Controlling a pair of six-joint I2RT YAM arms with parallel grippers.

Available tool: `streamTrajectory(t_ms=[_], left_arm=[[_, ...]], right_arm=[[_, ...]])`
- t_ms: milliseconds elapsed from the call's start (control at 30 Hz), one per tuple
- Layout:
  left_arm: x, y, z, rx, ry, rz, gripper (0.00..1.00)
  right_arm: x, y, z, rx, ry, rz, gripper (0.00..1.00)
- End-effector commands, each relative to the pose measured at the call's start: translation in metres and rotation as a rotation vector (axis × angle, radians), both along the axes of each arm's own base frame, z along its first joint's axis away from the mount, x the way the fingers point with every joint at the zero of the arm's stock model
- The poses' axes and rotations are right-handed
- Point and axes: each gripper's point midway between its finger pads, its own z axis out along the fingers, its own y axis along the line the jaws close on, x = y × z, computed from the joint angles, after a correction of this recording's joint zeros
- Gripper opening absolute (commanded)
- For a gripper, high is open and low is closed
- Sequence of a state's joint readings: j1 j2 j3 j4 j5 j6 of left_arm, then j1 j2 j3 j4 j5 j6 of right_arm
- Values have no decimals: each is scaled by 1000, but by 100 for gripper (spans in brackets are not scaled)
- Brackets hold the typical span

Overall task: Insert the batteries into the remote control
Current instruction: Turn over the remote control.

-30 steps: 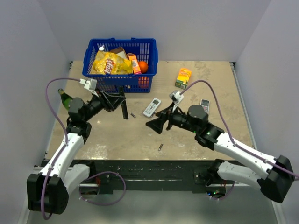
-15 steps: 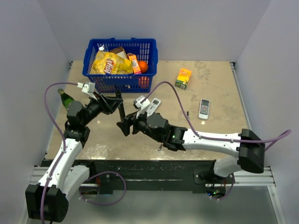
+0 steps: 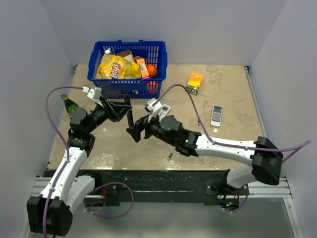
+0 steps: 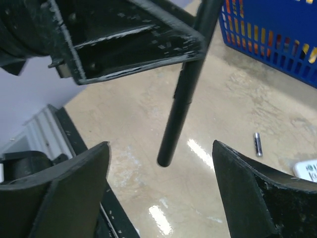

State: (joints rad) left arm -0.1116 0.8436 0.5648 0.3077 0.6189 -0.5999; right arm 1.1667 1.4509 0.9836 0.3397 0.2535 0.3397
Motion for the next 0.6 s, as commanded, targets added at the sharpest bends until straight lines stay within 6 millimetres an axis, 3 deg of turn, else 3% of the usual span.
streamTrajectory(t_ms=[0, 167, 300, 400, 567], left_arm=[[-27, -19, 42, -76, -181, -171, 11], [-50, -27, 60, -163, -271, -281, 10], [-66, -32, 63, -174, -309, -362, 10], [-79, -35, 68, -188, -346, -403, 10], [-85, -35, 71, -203, -366, -420, 10]], right_arm=[[-19, -10, 35, 167, -5, 226, 89], [-28, -32, 48, 290, -38, 350, 97], [-41, -27, 46, 317, -55, 476, 98], [-40, -26, 45, 362, -54, 500, 98], [-46, -17, 44, 379, -45, 571, 97]])
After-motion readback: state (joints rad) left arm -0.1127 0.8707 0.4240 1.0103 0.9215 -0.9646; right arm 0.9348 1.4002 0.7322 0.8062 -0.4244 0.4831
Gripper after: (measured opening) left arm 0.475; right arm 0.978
